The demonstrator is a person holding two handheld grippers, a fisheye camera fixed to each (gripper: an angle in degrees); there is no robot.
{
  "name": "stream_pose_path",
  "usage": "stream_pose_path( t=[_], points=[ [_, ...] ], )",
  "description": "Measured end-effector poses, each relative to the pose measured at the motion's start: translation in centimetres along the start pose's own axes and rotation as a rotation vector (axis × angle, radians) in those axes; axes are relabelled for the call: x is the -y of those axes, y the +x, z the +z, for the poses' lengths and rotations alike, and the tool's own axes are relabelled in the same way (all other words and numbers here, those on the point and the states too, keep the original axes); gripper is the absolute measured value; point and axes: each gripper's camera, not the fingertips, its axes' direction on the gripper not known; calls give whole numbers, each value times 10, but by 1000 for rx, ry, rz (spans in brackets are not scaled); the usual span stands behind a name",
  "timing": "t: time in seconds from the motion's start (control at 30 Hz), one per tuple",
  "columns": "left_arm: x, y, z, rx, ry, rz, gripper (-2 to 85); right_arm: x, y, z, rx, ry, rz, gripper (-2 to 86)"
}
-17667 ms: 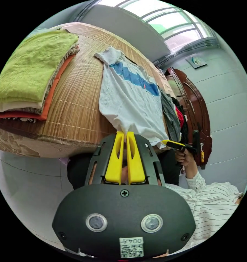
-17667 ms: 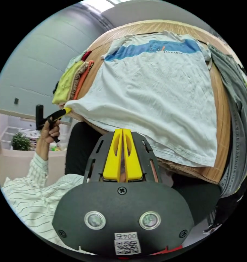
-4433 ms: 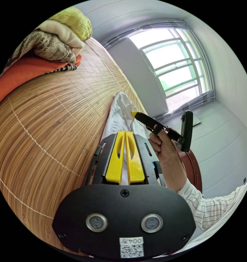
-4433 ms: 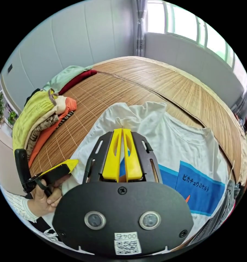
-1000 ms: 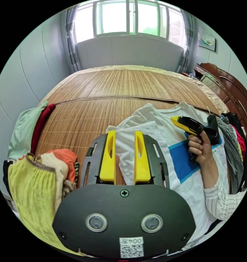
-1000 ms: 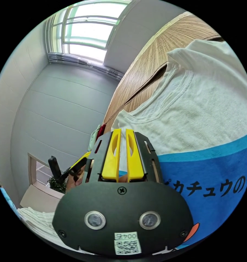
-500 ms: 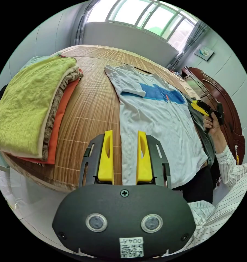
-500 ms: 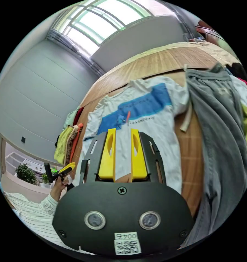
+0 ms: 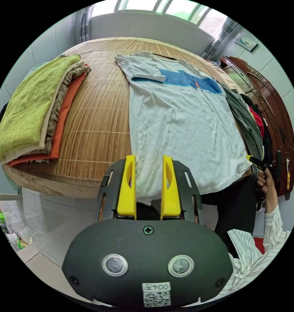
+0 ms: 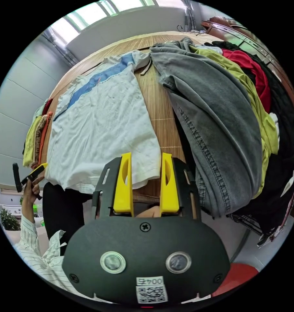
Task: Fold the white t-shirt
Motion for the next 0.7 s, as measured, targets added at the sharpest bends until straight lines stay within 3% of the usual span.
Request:
stream_pose_path(
  t=[0.1, 0.17, 0.33, 0.53, 0.7],
  points=[
    [7, 5, -9, 48, -15, -29, 81, -2, -32, 1, -192, -48, -77, 34],
    [14, 10, -18, 100, -29, -20, 61, -4, -42, -1, -178, -52, -105, 13],
    [22, 2, -60, 65, -25, 10, 30, -14, -24, -27, 70, -37, -45, -2],
    [9, -33, -125, 38, -5, 2, 19, -37, -4, -39, 193, -131, -51, -6],
    [-8, -66, -166, 54, -94, 17, 16, -81, -17, -31, 222, -256, -122, -1]
  ],
)
